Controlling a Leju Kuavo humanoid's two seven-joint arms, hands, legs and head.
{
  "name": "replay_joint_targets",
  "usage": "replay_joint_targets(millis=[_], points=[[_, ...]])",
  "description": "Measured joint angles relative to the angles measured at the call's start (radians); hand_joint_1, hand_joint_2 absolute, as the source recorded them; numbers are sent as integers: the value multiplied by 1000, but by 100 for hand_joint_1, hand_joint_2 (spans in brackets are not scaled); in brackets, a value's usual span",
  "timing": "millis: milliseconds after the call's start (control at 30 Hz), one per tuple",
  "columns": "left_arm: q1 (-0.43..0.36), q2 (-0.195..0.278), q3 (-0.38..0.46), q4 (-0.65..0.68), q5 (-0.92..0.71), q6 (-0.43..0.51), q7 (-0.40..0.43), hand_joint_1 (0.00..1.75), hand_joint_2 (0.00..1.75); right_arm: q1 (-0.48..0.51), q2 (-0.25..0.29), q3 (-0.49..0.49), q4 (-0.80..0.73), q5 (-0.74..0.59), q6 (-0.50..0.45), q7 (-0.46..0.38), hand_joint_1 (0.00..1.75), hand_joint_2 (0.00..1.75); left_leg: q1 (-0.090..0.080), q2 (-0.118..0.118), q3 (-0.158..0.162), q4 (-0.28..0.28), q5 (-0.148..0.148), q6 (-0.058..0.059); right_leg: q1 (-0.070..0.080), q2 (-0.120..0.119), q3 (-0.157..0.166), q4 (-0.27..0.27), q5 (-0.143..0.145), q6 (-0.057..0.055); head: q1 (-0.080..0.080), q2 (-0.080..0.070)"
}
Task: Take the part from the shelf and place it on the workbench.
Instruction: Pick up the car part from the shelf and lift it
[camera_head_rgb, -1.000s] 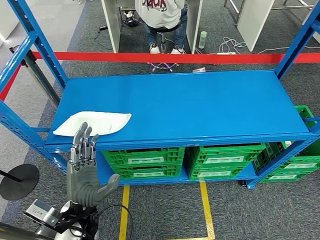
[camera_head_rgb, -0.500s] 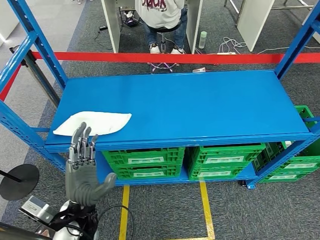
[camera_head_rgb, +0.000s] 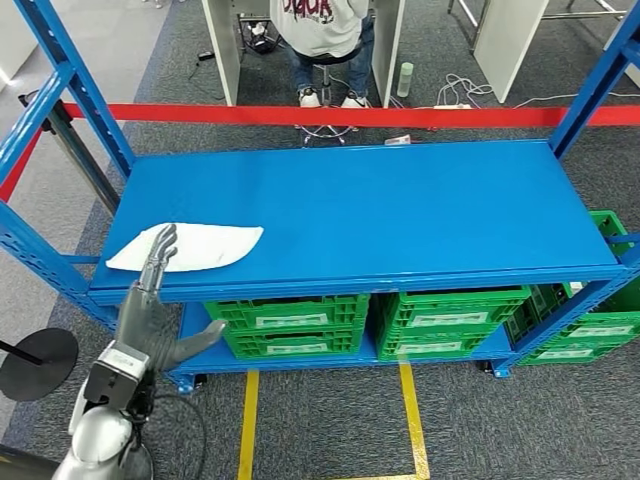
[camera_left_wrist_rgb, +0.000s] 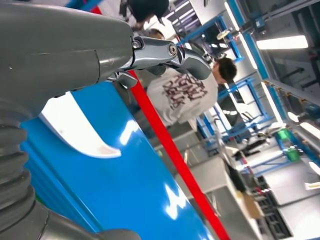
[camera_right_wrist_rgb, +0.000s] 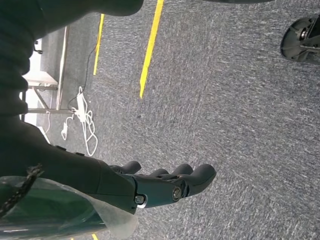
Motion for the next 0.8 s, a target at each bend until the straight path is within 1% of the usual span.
replay_joint_targets(millis=[133,367,500,567,600,667,733,800], points=[[-20,25,4,12,-61,28,16,0,175,0,0,0,0,0,0,-1,0,175,0,0,0,0,0,0,0,0,0,0,0,0,0,0],[-33,34,6,16,-32,33,-6,0,175,-1,0,2,0,0,2,-4,0,175,0,0,0,0,0,0,0,0,0,0,0,0,0,0],[-31,23,5,8,70,4,-76,0,175,-1,0,5,0,0,2,-6,0,175,0,0,0,0,0,0,0,0,0,0,0,0,0,0],[-31,13,2,-3,83,-4,-87,0,175,-2,0,9,0,-1,2,-6,0,175,0,0,0,0,0,0,0,0,0,0,0,0,0,0],[-33,12,-1,-6,60,0,-73,0,175,-2,0,10,0,-2,2,-6,0,175,0,0,0,0,0,0,0,0,0,0,0,0,0,0],[-42,25,-6,-7,-31,16,-16,0,175,-3,0,12,0,-6,1,-6,0,175,0,0,0,0,0,0,0,0,0,0,0,0,0,0],[-56,52,-9,1,-157,45,56,0,175,-3,0,13,0,-11,1,-5,0,175,0,0,0,0,0,0,0,0,0,0,0,0,0,0],[-73,80,-9,16,-268,76,107,0,175,-3,0,13,0,-13,2,-3,0,175,0,0,0,0,0,0,0,0,0,0,0,0,0,0]])
